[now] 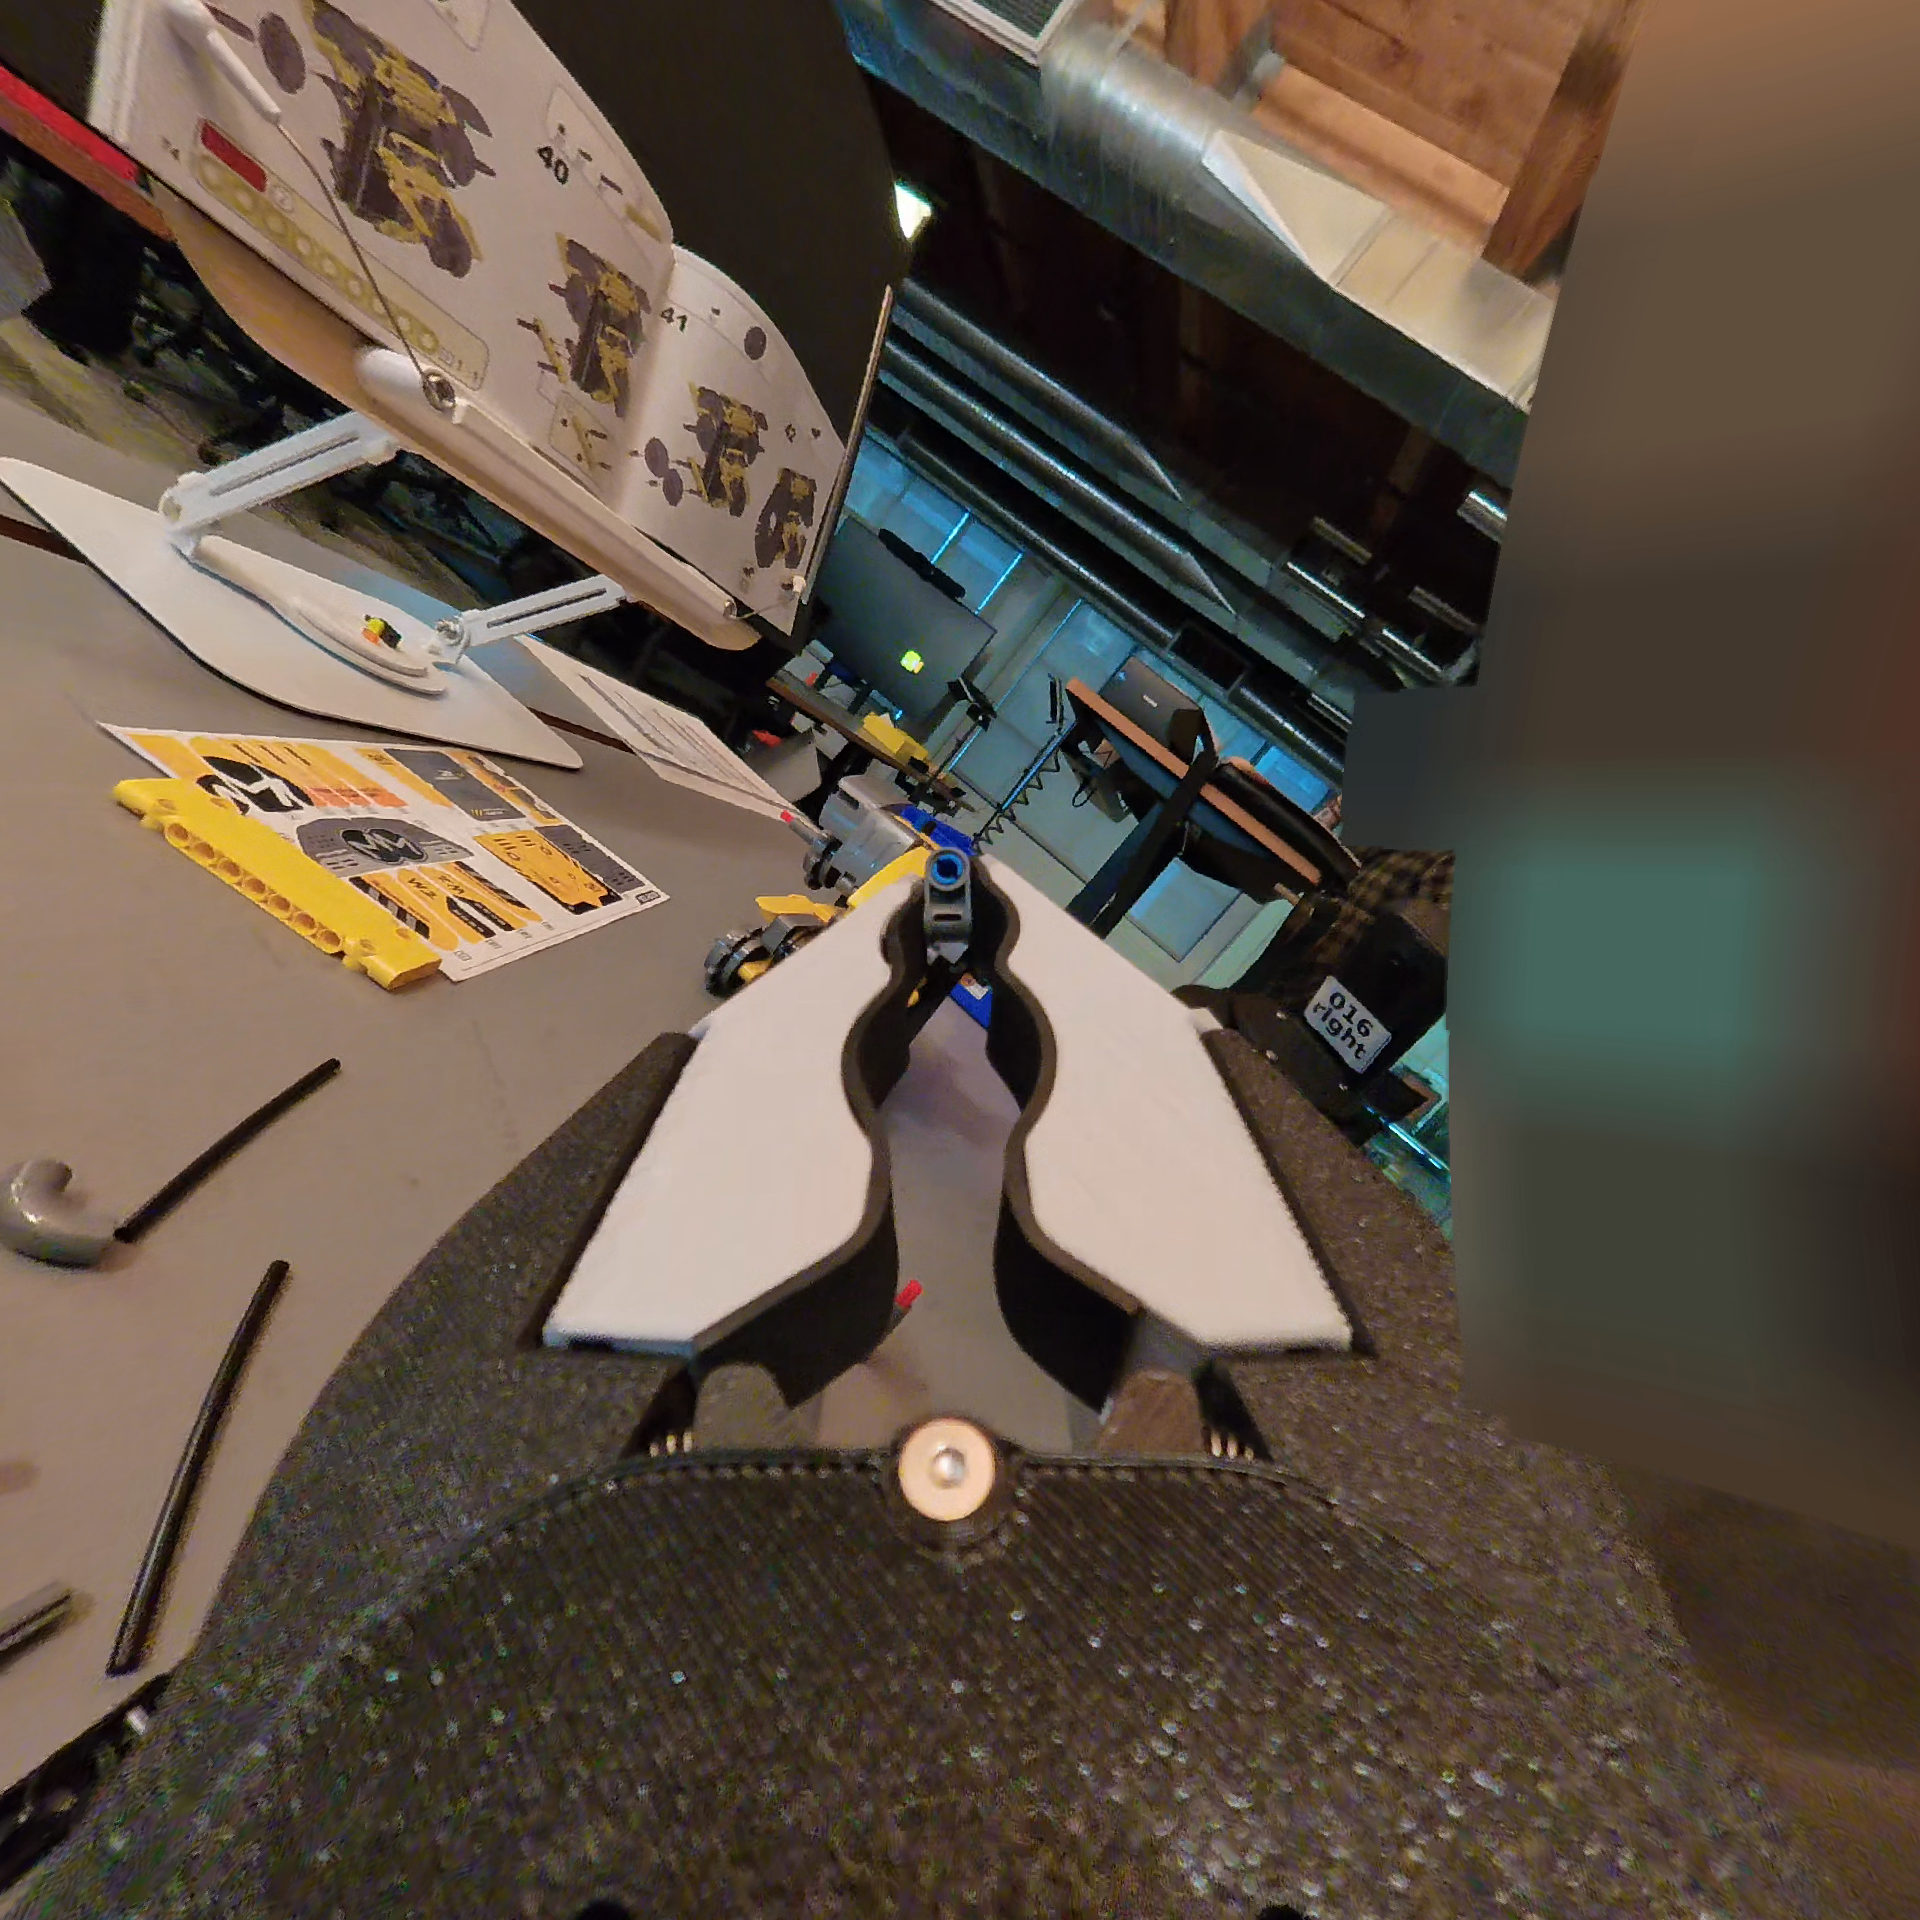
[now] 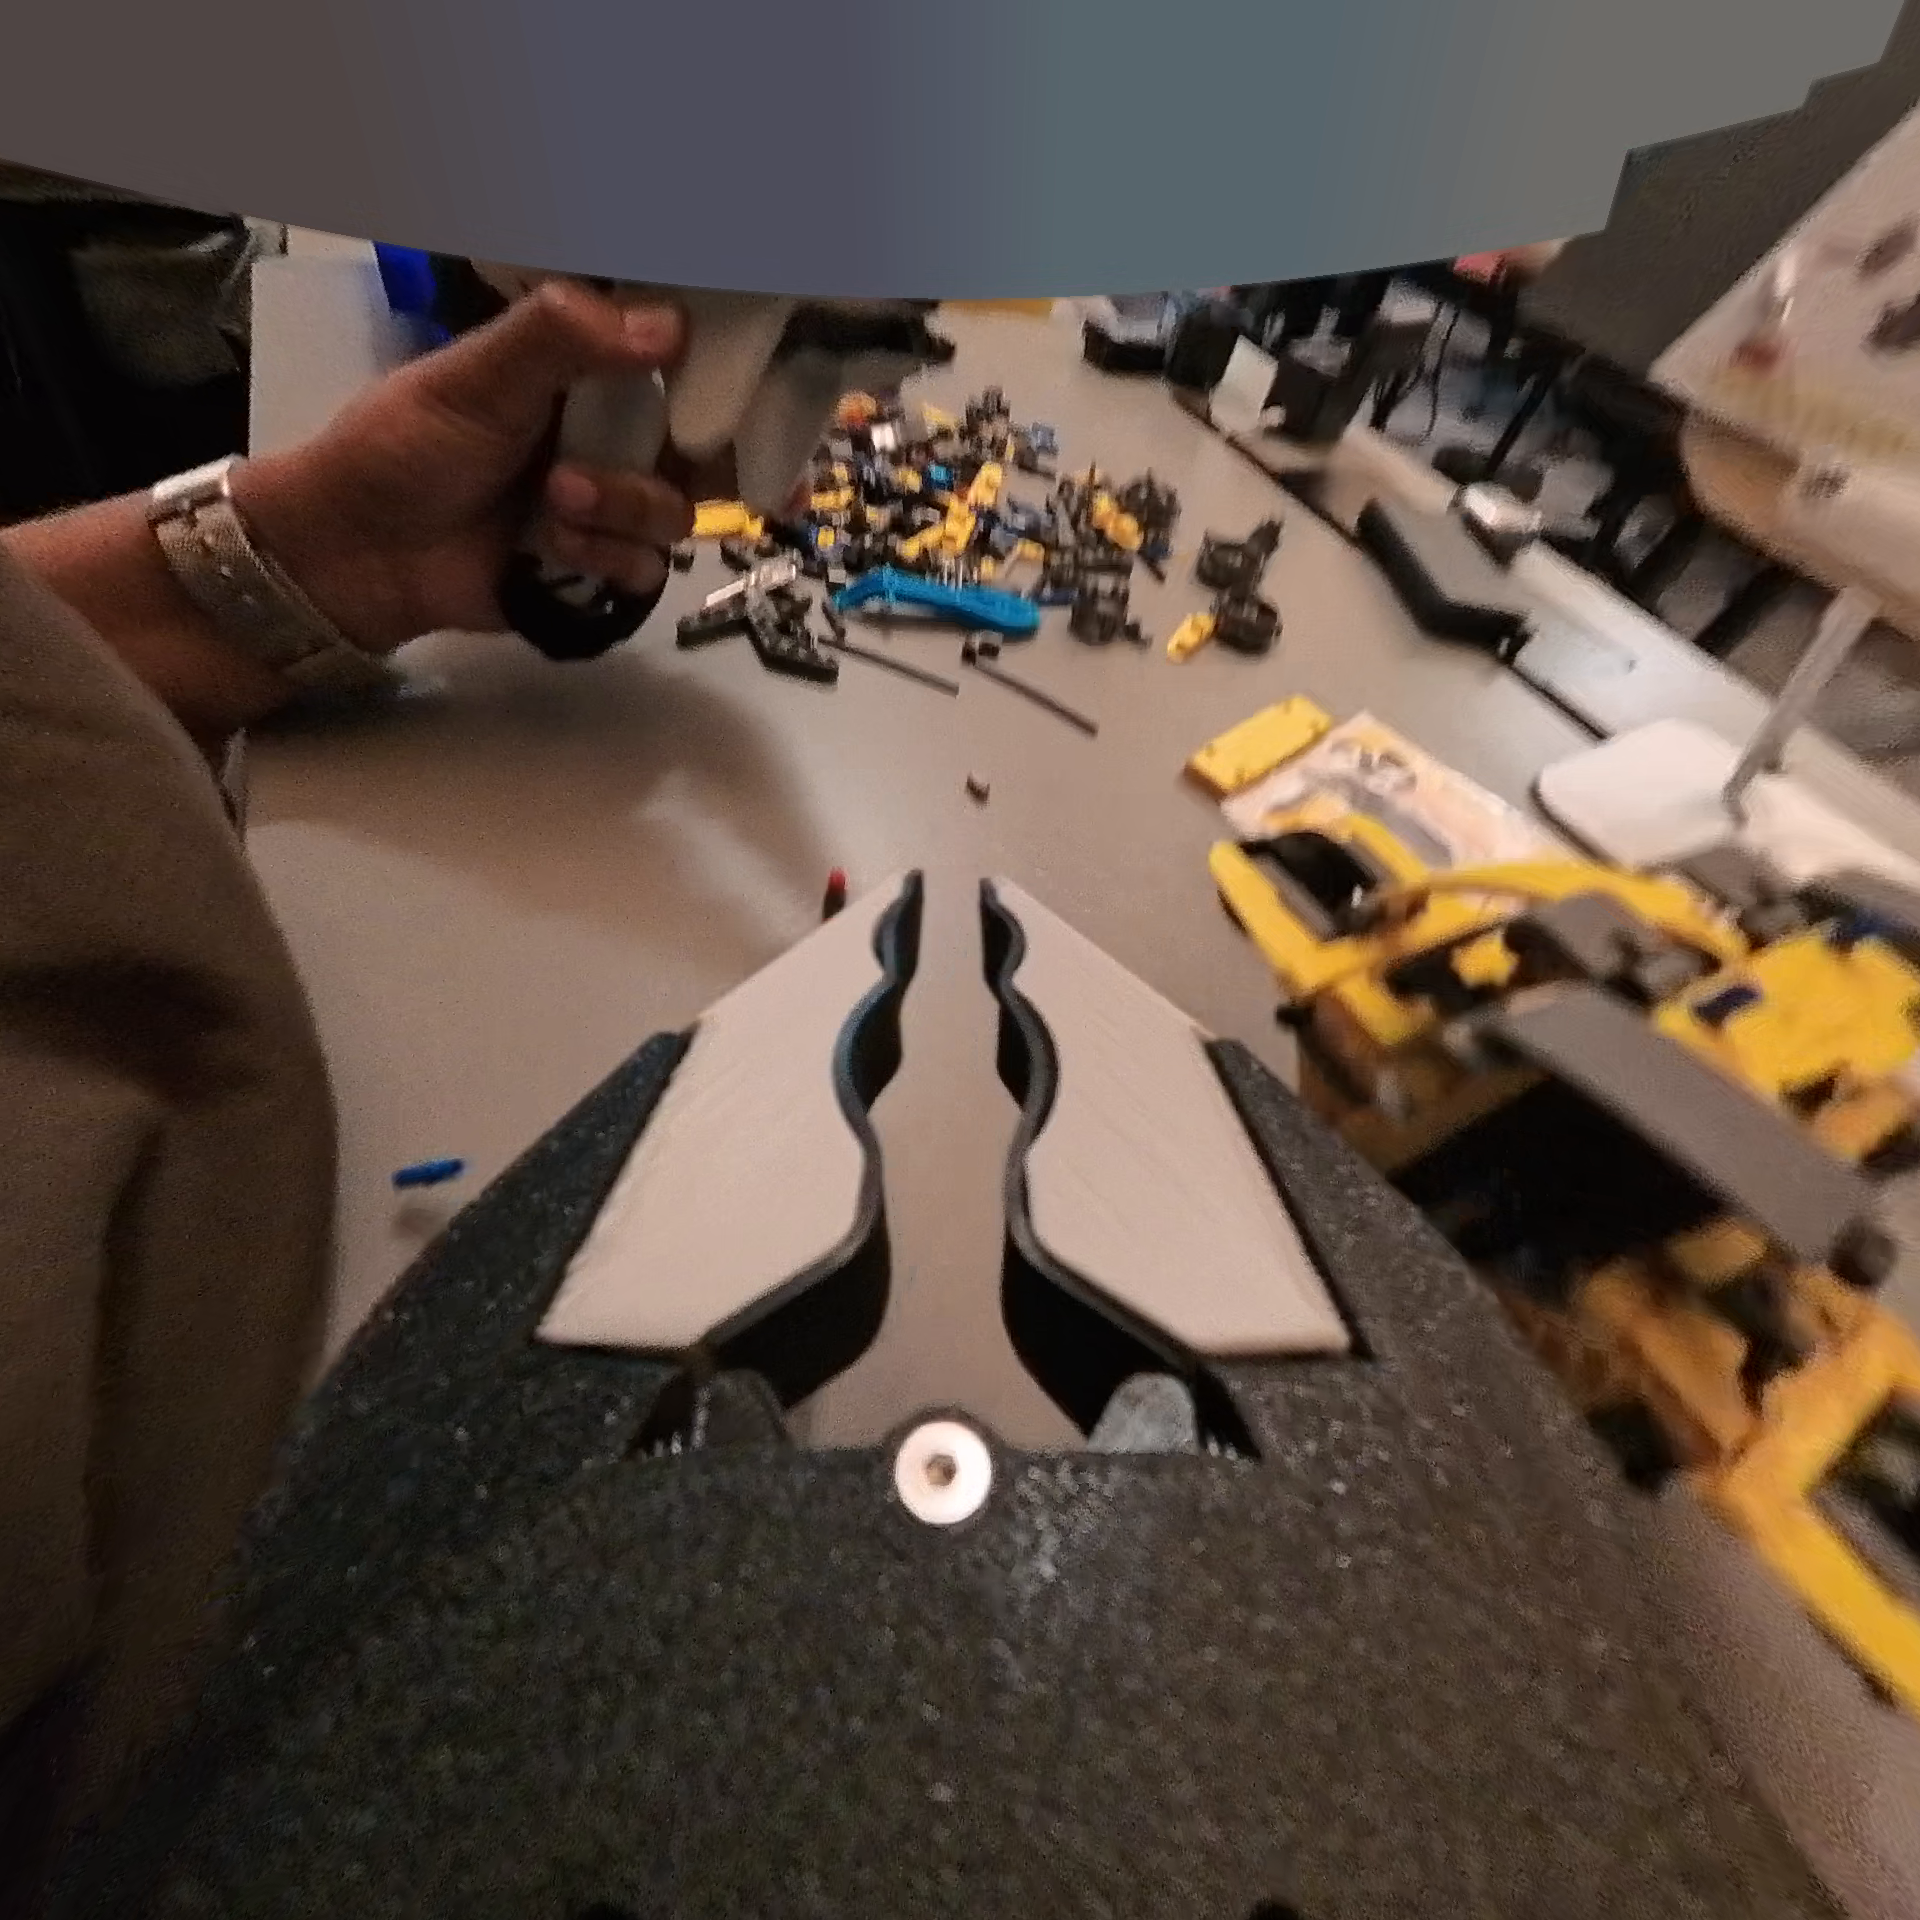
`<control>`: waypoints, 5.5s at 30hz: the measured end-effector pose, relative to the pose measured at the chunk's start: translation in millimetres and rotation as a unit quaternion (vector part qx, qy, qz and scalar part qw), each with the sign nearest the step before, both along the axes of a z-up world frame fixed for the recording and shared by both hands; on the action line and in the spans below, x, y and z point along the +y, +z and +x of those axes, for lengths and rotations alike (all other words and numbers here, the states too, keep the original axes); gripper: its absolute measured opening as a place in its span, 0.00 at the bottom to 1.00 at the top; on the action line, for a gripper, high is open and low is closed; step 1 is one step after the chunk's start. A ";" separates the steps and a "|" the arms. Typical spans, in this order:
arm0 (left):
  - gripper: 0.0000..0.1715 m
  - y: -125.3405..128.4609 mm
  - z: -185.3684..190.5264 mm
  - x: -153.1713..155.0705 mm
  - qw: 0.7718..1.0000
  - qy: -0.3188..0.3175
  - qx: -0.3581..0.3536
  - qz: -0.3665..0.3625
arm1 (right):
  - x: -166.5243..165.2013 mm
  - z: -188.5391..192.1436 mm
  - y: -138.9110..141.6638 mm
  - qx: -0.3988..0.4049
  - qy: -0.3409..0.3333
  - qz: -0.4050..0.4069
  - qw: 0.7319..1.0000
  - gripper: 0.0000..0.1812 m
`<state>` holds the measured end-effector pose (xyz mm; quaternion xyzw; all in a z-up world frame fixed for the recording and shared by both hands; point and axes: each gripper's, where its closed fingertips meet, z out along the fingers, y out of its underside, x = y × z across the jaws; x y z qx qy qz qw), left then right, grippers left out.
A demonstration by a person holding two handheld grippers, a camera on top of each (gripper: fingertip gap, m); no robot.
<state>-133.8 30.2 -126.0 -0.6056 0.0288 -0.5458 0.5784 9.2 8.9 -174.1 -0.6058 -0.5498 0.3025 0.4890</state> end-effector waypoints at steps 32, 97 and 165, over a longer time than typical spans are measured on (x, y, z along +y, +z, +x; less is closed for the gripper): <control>0.03 0.3 5.8 -1.8 1.000 -0.011 -0.016 0.013 | -128.1 6.7 -92.3 -0.217 0.355 -0.054 0.908 0.01; 0.04 8.1 -128.5 -29.5 0.979 0.183 0.088 -0.018 | 31.5 -212.5 1.6 -0.065 0.081 -0.048 0.993 0.17; 0.03 28.2 36.7 -32.6 0.975 -0.172 -0.128 0.059 | -11.4 -108.6 75.5 0.150 0.080 0.258 0.951 0.04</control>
